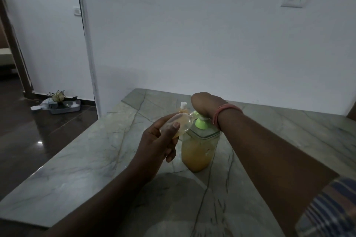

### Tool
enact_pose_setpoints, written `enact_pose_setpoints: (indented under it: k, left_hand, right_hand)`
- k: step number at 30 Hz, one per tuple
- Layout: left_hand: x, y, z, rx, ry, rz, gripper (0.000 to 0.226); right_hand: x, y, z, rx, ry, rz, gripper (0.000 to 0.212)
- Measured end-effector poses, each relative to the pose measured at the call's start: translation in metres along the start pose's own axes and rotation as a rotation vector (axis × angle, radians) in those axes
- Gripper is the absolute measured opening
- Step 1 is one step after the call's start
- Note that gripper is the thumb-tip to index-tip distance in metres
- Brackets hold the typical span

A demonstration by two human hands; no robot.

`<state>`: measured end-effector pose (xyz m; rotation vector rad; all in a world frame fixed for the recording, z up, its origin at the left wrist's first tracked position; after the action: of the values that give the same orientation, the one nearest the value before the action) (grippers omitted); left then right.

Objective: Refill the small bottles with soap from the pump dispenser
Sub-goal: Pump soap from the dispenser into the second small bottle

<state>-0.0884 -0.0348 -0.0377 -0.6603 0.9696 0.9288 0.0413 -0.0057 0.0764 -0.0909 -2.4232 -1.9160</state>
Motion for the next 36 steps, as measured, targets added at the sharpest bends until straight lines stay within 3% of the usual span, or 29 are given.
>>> enact_pose_setpoints:
  k: [2,9,16,22,25,29,32,36]
  left_hand:
    - [0.0,-0.001,-0.001,0.005,0.004,0.006,0.041]
    - [0.002,0.002,0.002,0.002,-0.009,-0.014,0.039]
    - [0.0,0.0,0.001,0.017,-0.015,-0.003,0.041]
    - [0.002,0.0,0.0,0.017,-0.009,0.021,0.036]
    - [0.0,-0.001,-0.001,0.016,-0.004,0.009,0.037]
    - [0.004,-0.001,0.002,0.043,0.015,-0.135,0.04]
    - [0.008,0.0,0.001,0.056,0.039,-0.275,0.049]
    - [0.008,-0.001,0.001,0.065,0.033,-0.285,0.051]
  right_hand:
    - [0.001,0.004,-0.002,0.007,0.026,-0.008,0.024]
    - [-0.002,0.002,0.001,-0.041,-0.001,0.088,0.043]
    - [-0.003,0.007,-0.001,-0.052,0.029,0.081,0.028]
    - [-0.001,-0.001,0.004,-0.042,0.007,0.076,0.035]
    - [-0.002,0.004,0.004,-0.053,0.045,0.073,0.023]
    - [-0.004,0.003,0.004,-0.105,0.012,0.133,0.019]
    - [-0.004,-0.001,0.006,-0.068,0.0,0.096,0.033]
    - [-0.004,0.005,0.006,-0.044,0.047,0.097,0.026]
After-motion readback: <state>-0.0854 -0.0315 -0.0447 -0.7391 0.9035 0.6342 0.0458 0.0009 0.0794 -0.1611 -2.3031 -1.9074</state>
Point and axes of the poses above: each hand's wrist, its own z-axis towards the middle knuckle, its own y-axis out of the back of the hand, x = y × z, the point moved 4 cm from there along z, towards the middle knuckle, and after that the axes turned 10 degrees about x, right-handed, at the moved point
